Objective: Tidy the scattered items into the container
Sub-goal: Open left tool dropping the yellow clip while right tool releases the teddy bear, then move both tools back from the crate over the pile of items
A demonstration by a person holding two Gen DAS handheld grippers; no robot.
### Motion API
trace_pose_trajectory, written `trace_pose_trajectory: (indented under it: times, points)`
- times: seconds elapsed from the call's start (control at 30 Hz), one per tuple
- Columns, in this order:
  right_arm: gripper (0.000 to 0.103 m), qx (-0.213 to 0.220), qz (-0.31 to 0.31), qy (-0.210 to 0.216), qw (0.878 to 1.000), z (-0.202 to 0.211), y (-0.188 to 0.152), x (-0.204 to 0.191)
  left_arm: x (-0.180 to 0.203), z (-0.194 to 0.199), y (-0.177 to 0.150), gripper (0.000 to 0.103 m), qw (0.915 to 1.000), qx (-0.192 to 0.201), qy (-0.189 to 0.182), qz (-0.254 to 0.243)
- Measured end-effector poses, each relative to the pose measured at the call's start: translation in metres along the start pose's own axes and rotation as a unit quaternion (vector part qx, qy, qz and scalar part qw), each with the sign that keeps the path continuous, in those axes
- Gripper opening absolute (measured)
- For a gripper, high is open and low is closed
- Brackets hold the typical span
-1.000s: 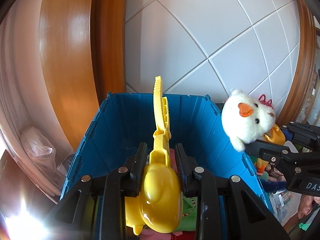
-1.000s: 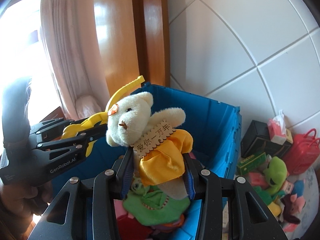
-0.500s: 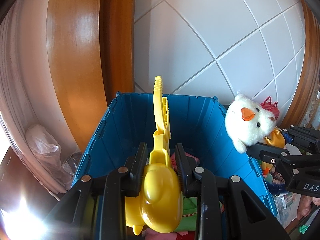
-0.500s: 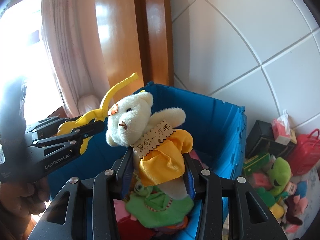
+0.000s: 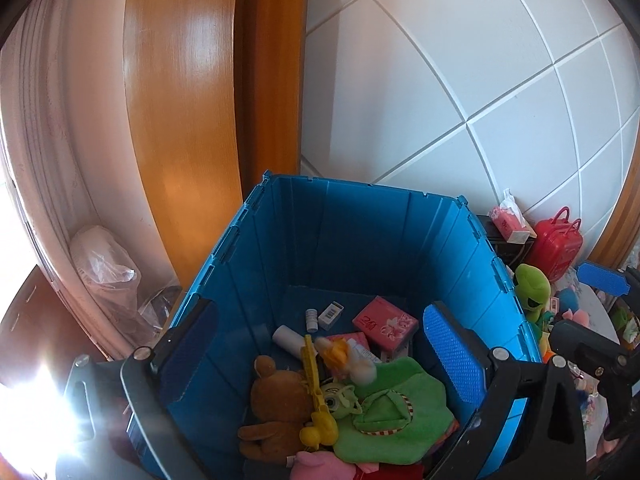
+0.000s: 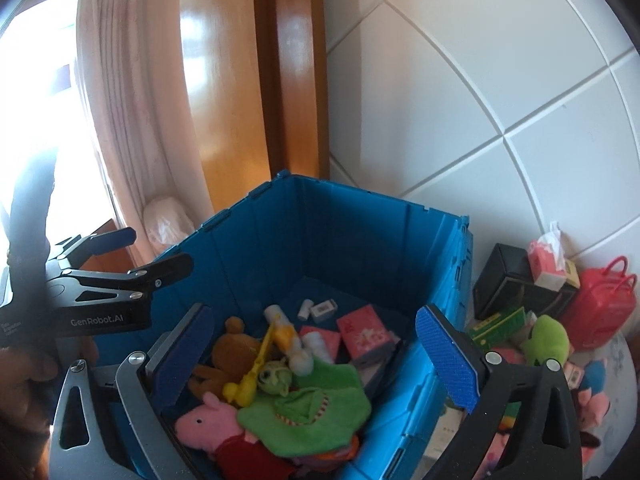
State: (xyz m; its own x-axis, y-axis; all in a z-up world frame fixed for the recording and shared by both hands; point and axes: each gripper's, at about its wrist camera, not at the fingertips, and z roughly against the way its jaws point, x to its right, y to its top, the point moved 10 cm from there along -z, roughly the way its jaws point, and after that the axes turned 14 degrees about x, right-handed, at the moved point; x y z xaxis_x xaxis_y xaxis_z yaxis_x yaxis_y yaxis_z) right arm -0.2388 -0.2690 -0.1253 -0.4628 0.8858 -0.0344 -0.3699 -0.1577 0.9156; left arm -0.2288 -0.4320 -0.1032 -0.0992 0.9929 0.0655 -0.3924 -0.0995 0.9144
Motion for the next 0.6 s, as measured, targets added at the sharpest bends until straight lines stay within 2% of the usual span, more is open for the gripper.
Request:
trace_pose_trajectory:
  times: [0.4,0.6]
  points:
    - [0.103,0.005,-0.013,-0.005,1.000,0.025,-0.009,0.007,0.019,0.018,0.000,0.103,0.9998,0.001,-0.006,-0.017]
    - [0.103,0.010,-0.023,-0.010,1.000,0.046,-0.020,0.018,0.040,0.033,-0.004,0.103,0.9995,0.003,-0.017,-0.026]
